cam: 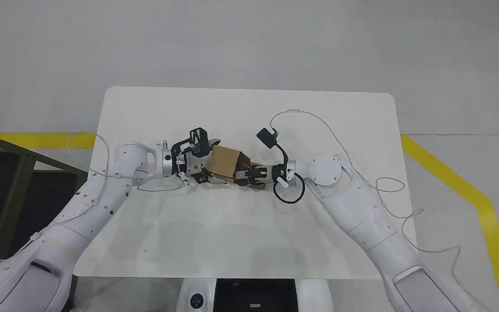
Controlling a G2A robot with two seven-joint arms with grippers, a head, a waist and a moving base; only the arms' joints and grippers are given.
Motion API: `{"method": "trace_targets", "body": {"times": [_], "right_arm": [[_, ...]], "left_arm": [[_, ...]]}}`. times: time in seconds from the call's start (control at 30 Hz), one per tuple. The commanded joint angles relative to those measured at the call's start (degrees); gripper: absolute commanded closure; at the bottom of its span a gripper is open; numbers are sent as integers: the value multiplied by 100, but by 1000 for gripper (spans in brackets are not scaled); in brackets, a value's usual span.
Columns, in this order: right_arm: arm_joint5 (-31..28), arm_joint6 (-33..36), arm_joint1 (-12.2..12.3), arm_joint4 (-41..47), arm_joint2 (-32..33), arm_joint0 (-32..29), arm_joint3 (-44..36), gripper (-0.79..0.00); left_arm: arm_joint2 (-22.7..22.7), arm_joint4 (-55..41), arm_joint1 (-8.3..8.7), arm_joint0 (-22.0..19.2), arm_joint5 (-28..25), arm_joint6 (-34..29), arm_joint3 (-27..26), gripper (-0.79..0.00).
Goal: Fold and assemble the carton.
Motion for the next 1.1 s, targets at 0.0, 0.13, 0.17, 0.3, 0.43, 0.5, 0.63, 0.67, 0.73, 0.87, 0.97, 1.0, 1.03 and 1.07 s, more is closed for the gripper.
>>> {"method": "trace_targets", "body": {"times": [0.0,0.13,0.17,0.3,0.43,0.5,0.63,0.67,0.73,0.87,0.97,1.0,1.03,1.07], "right_arm": [[-44,-33,-21,28,-28,36,59,0],[-132,-91,-44,58,-19,117,187,0],[-162,-89,-42,71,6,134,216,0],[-193,-36,6,110,172,100,221,0],[-74,245,129,76,446,-62,57,0],[43,322,198,28,602,-178,-73,0],[219,112,293,-123,859,-374,-338,0],[238,-26,303,-170,898,-402,-398,0],[257,-181,298,-203,898,-405,-426,0],[286,-435,230,-299,704,-263,-268,0],[231,-474,162,-316,504,-149,-109,0],[210,-444,148,-307,460,-122,-81,0],[182,-404,128,-296,400,-88,-38,0],[158,-358,104,-264,332,-58,9,0]], "left_arm": [[-9,50,-12,-20,-92,32,18,-785],[-29,162,-35,-44,-220,95,34,-785],[-39,190,-42,-45,-237,112,42,-785],[-78,261,-57,-55,-264,156,65,-785],[-145,325,-65,-61,-245,181,129,-785],[-176,344,-68,-55,-255,189,153,-785],[-233,379,-72,-20,-258,214,174,-785],[-253,385,-74,-5,-256,218,173,-785],[-275,391,-75,19,-257,221,163,-785],[-340,379,-75,85,-257,207,126,-785],[-383,373,-76,123,-257,172,86,-785],[-393,366,-76,133,-254,168,77,-785],[-408,364,-76,147,-253,156,66,-785],[-426,364,-77,162,-254,135,54,-785]]}}
